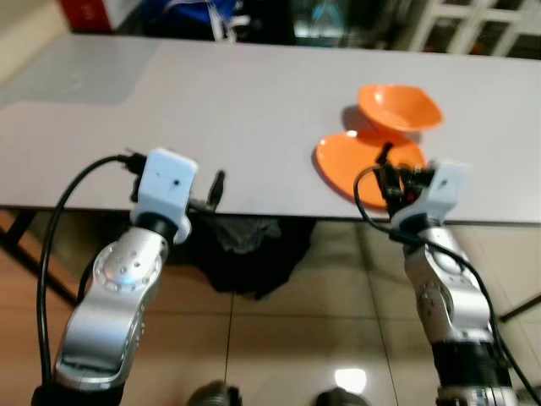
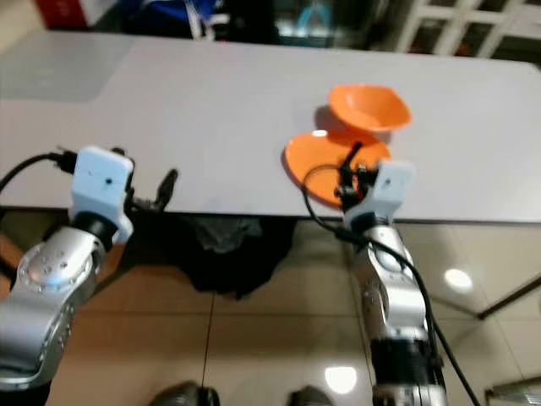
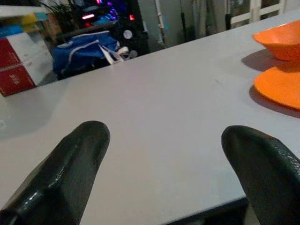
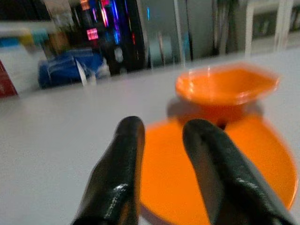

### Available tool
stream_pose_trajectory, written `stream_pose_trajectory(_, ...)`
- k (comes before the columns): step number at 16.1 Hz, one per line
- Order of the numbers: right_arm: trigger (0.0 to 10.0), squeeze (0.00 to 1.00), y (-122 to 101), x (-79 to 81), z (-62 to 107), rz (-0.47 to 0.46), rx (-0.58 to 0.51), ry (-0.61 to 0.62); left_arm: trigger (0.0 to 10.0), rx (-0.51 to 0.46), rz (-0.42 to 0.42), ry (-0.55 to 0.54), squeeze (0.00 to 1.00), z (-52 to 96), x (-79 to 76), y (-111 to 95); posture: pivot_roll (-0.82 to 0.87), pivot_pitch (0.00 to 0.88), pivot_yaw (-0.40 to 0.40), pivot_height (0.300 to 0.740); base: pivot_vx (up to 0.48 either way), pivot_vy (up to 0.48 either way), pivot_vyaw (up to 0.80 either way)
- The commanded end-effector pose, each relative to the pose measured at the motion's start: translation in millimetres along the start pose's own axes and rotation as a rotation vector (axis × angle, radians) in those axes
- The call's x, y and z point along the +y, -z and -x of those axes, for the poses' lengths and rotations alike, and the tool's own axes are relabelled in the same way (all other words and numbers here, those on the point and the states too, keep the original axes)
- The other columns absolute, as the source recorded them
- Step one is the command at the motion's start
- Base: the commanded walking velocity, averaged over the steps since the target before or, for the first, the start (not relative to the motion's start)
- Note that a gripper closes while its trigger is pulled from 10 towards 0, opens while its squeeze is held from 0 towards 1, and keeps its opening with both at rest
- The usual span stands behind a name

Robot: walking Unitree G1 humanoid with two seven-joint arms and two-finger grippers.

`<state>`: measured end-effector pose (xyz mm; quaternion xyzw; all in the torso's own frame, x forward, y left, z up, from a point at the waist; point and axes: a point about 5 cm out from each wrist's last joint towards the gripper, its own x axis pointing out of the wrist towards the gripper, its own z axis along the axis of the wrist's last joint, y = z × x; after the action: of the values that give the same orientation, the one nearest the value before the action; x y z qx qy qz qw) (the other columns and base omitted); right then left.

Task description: Setting the table

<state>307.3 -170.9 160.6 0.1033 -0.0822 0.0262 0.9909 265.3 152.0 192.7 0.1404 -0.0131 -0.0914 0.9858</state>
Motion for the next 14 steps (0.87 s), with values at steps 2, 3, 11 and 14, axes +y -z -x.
stream_pose_trajectory(2, 10.0, 1.0, -9.0, 11.7, 6.5, 0.014, -0.006, -0.002, 10.0, 0.012, 0.056, 0.022, 1.0, 4.1, -5.3, 6.3, -0.02, 0.016, -0.028, 0.74, 0.0, 0.48, 0.0)
stream_pose_trajectory(3, 10.0, 1.0, -10.5, 19.6, 8.1, 0.027, 0.001, -0.014, 10.0, 0.017, 0.061, 0.021, 1.0, 5.4, -2.0, 9.3, -0.03, 0.01, -0.026, 0.74, 0.0, 0.48, 0.0)
stream_pose_trajectory(11, 10.0, 1.0, -13.0, 39.7, -2.2, 0.036, 0.033, -0.1, 10.0, -0.001, 0.036, -0.094, 0.0, -1.9, 13.4, 2.7, 0.0, 0.008, -0.058, 0.74, 0.0, 0.48, 0.0)
stream_pose_trajectory(14, 10.0, 1.0, -12.8, 41.9, -4.2, 0.028, 0.067, -0.104, 10.0, -0.01, 0.04, -0.103, 0.0, -7.5, 12.2, 0.5, 0.0, 0.0, -0.059, 0.74, 0.0, 0.48, 0.0)
